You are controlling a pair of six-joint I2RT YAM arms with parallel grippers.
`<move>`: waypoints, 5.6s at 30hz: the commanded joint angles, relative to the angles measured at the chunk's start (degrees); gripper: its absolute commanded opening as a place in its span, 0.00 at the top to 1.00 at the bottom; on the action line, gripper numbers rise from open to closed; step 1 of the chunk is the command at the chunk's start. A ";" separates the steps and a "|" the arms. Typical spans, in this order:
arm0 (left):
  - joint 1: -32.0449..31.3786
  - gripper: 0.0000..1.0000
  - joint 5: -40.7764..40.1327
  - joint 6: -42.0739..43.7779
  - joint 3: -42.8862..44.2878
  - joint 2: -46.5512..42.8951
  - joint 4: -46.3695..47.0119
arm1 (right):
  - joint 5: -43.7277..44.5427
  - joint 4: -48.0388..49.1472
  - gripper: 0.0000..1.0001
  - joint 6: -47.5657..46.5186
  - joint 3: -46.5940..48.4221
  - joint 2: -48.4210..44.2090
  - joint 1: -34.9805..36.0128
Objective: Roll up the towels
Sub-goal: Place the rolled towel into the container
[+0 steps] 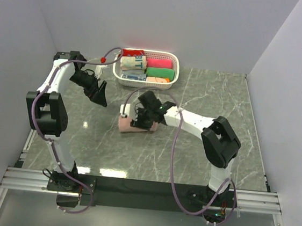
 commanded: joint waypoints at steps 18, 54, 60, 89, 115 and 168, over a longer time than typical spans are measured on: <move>-0.10 0.01 11.00 -7.23 -0.50 -7.82 2.08 | 2.15 -13.00 1.00 -5.92 25.25 -2.68 -27.76; -2.04 0.12 -3.94 -39.83 -34.42 -33.74 58.94 | -11.56 0.60 1.00 -3.37 54.80 25.71 -17.84; -2.30 0.16 -4.03 -39.75 -34.60 -33.31 57.37 | -8.40 0.53 1.00 -2.58 56.74 25.64 -17.57; -2.12 0.11 -6.05 -39.14 -34.16 -33.49 53.59 | 11.91 52.55 1.00 -20.85 41.88 29.58 -26.01; -2.04 0.10 -5.79 -38.52 -31.96 -31.64 51.57 | 5.32 41.42 1.00 -22.88 17.62 14.73 -25.13; -2.04 0.03 -4.65 -35.97 -29.94 -29.18 46.73 | -4.52 -1.76 1.00 -17.17 35.65 23.00 -24.25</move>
